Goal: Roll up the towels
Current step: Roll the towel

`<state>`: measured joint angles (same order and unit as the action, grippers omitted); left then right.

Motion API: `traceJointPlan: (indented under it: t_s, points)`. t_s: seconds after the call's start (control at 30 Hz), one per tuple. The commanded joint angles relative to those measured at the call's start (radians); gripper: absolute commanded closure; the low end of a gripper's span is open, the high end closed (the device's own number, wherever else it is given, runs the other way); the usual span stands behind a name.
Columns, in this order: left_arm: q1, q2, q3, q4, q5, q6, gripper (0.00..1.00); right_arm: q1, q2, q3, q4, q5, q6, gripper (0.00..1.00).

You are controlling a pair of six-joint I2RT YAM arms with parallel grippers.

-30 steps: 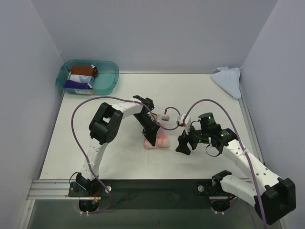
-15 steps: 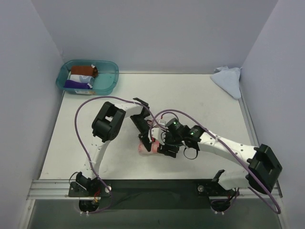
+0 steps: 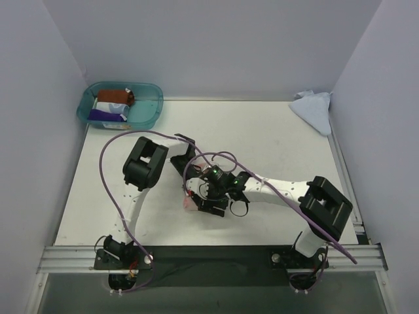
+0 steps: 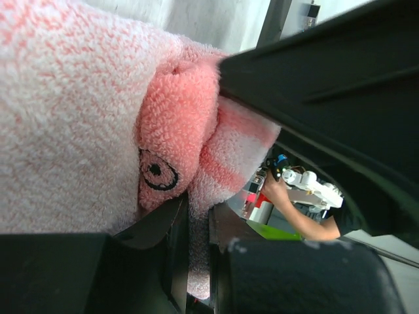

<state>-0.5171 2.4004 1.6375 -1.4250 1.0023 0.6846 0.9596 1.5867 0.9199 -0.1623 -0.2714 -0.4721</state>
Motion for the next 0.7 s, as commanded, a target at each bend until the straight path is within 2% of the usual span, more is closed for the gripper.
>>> traceJointPlan:
  t_s: [0.0, 0.07, 0.1, 0.2, 0.27, 0.37, 0.4, 0.5, 0.67]
  points:
    - [0.017, 0.048, -0.037, 0.147, -0.194, 0.081, 1.0, 0.004, 0.048, 0.053, 0.07, 0.02, 0.013, 0.4]
    - [0.02, 0.046, -0.045, 0.147, -0.194, 0.087, 1.0, 0.004, 0.067, 0.053, 0.092, -0.002, 0.018, 0.44]
    - [0.023, 0.045, -0.05, 0.147, -0.195, 0.09, 1.0, 0.002, 0.082, 0.054, 0.093, -0.012, 0.026, 0.51]
    - [0.029, 0.046, -0.05, 0.147, -0.191, 0.093, 0.99, 0.005, 0.102, 0.053, 0.101, -0.031, 0.044, 0.56]
    - [0.031, 0.043, -0.05, 0.147, -0.194, 0.101, 0.99, 0.005, 0.091, 0.046, 0.104, -0.008, 0.052, 0.54]
    - [0.031, 0.043, -0.044, 0.141, -0.197, 0.105, 0.99, 0.005, 0.038, 0.046, 0.081, 0.018, 0.047, 0.44]
    - [0.031, 0.046, -0.039, 0.14, -0.197, 0.107, 0.99, 0.007, 0.02, 0.063, 0.023, 0.012, 0.038, 0.38]
    - [0.029, 0.055, -0.03, 0.129, -0.198, 0.112, 0.99, 0.04, 0.024, 0.149, -0.089, 0.057, -0.002, 0.34]
    - [0.031, 0.06, -0.024, 0.113, -0.203, 0.125, 0.98, 0.051, 0.07, 0.174, -0.095, 0.028, -0.01, 0.36]
